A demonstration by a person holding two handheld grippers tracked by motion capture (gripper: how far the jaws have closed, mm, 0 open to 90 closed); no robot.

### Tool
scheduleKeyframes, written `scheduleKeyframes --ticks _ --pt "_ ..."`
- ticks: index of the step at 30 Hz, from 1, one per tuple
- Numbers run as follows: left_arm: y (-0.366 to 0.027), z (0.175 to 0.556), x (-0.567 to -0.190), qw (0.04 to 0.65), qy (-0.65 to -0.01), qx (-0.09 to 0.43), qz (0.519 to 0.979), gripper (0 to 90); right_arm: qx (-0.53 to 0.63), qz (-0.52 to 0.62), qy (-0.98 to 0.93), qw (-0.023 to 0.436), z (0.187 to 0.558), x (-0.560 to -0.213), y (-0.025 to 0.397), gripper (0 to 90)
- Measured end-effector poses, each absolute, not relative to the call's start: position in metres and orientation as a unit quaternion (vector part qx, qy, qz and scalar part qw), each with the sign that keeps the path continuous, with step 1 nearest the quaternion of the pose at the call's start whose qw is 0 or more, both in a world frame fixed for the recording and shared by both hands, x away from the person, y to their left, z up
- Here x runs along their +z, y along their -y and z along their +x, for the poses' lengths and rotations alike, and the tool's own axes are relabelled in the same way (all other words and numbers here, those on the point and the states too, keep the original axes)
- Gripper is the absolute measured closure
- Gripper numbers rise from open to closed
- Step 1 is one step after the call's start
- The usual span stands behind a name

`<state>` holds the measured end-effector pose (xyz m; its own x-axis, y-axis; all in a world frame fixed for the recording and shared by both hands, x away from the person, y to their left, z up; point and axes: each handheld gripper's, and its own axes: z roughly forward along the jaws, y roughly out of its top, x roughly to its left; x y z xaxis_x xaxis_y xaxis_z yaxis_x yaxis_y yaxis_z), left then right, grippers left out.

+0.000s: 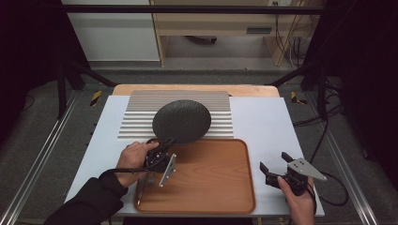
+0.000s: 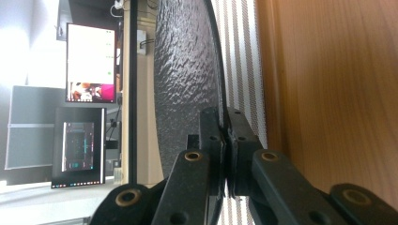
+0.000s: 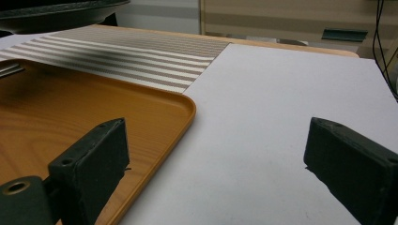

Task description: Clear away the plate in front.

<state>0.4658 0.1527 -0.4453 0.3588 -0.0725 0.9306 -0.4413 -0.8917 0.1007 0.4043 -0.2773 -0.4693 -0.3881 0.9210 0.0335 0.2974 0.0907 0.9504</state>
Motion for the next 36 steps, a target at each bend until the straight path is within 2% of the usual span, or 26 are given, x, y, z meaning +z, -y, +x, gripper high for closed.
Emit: scheduleKeyframes --ticks 17,36 --pt "-0.158 0.427 -0.435 0.179 0.147 0.549 0.803 87.4 0.505 0.447 -0.671 0.307 0.403 -0.469 0.276 6.4" --pt "-0.143 0.373 -0.434 0.197 0.165 0.544 0.799 87.2 0.508 0.443 -0.671 0.310 0.401 -0.468 0.274 6.4"
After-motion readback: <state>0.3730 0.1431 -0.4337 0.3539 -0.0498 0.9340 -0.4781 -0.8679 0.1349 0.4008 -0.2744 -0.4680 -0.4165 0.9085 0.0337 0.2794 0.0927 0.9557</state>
